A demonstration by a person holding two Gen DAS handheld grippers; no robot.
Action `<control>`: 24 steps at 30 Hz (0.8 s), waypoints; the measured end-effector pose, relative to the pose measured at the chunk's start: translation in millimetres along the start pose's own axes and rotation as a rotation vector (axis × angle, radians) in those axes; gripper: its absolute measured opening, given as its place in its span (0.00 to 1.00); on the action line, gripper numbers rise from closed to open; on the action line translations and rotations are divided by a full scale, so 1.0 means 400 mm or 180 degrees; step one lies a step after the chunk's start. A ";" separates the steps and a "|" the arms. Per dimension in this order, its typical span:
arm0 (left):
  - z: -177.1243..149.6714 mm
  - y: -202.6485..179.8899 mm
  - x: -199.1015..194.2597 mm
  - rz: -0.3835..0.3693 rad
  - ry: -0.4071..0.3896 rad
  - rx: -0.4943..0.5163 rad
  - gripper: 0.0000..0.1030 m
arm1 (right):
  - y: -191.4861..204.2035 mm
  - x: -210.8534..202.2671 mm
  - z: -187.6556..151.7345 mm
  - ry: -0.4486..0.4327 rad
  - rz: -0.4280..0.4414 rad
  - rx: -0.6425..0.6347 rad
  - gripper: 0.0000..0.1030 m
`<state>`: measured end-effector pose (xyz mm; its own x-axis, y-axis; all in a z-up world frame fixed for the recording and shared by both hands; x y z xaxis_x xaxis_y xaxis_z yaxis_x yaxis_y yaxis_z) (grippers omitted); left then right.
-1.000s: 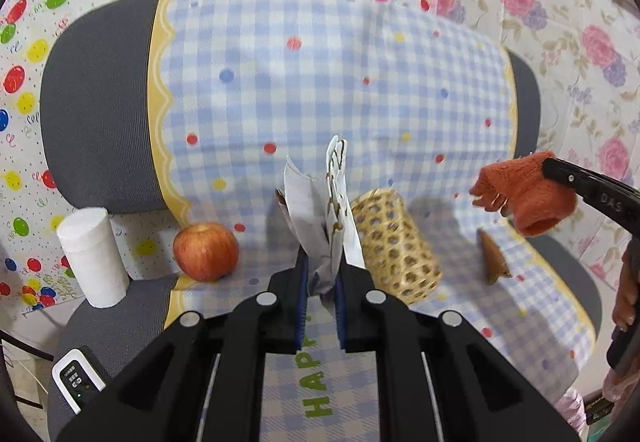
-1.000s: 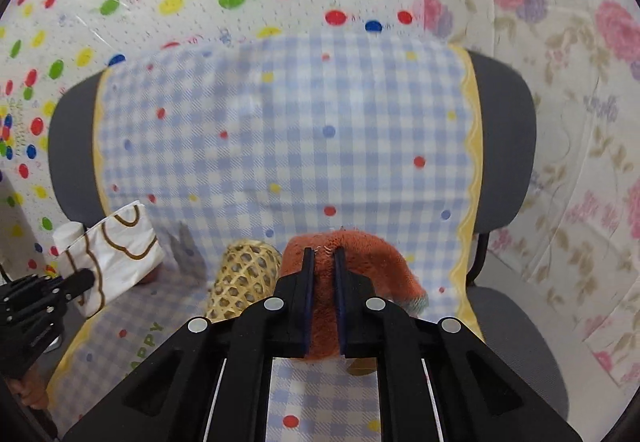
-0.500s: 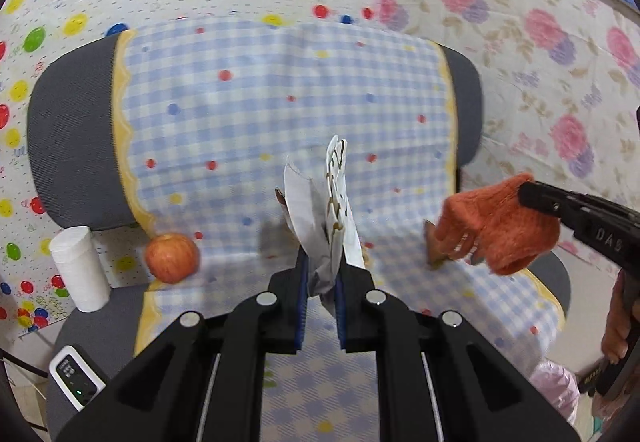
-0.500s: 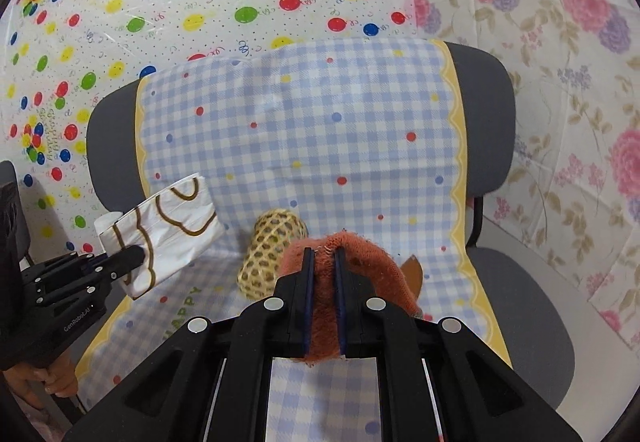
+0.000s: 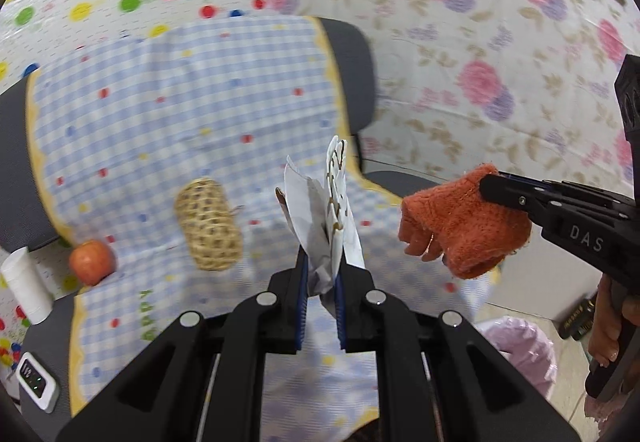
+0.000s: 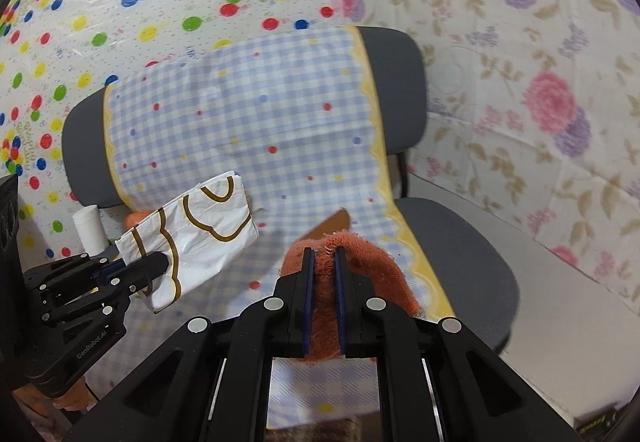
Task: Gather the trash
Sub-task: 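Carry the wrapper and knitted item over the pink bin and open both tools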
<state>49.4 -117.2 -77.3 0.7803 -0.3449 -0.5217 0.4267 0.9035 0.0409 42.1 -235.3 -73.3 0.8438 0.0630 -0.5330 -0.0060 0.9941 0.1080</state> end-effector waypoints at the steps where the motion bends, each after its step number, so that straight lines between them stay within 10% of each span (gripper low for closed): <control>1: -0.002 -0.015 -0.001 -0.0042 -0.0001 0.0019 0.09 | -0.019 -0.015 -0.010 0.0000 -0.0054 0.0031 0.10; 24: -0.122 -0.501 -0.034 -0.1341 0.0076 0.0833 0.09 | -0.305 -0.346 -0.256 0.0159 -0.1183 0.0616 0.11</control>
<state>-69.0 -280.9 -120.1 0.5059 -0.6577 -0.5581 0.8057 0.5914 0.0334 -128.8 -356.3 -98.6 0.7425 -0.2877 -0.6049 0.3987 0.9155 0.0539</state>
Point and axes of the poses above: each gripper's, at about its wrist camera, not at the fingertips, and x roughly the way its jaws point, y to its left, z to its top, the point moved 10 cm from there along x, roughly the way its jaws point, and after that the axes turned 3 degrees about z, right-handed, at the moved point
